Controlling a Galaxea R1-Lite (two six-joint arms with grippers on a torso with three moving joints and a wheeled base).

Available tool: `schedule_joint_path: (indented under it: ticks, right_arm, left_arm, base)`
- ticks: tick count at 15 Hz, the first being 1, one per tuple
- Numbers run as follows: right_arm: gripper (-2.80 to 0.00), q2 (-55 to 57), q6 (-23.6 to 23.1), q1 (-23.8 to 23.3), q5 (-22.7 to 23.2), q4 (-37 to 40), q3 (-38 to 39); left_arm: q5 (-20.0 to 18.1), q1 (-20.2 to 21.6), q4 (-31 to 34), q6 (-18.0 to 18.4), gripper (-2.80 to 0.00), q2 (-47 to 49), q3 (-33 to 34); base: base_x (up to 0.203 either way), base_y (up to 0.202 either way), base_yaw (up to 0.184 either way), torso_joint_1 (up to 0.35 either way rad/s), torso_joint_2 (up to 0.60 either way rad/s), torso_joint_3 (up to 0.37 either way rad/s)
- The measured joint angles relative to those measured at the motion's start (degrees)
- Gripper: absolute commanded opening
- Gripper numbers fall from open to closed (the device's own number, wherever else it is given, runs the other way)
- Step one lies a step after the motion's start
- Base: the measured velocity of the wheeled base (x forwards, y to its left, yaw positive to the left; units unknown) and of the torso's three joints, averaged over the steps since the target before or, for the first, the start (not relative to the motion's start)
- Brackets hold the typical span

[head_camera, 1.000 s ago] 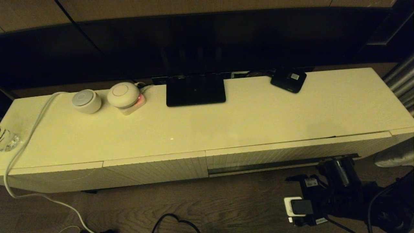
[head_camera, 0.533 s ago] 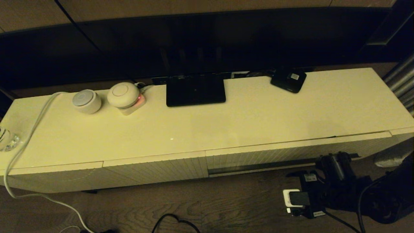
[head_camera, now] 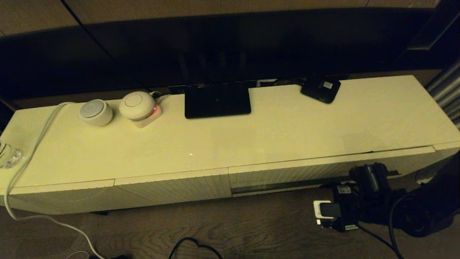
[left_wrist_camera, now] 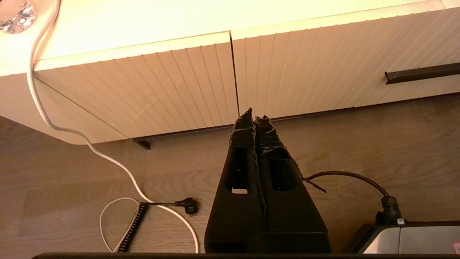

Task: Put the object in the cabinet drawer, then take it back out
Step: Open the drawer

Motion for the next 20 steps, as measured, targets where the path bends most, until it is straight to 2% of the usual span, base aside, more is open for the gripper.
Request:
schedule_joint_path:
  ticks: [6,20]
  right_arm:
    - [0.0,2.31,0.36,-1.05,-0.08,-1.19,-2.96]
    - [0.0,5.01,0.34,-1.16,-0.19,-1.41,-3.98]
  left_arm:
    - [0.01,0.0,0.0,0.02,-2.8,0.0,0.0]
    - [-0.02,0.0,0.0,0.04,-2.8,0.0,0.0]
  base:
    - [0.0,0.0,0.0,0.0,0.0,0.0]
    - [0.0,0.0,0.0,0.0,0.0,0.0]
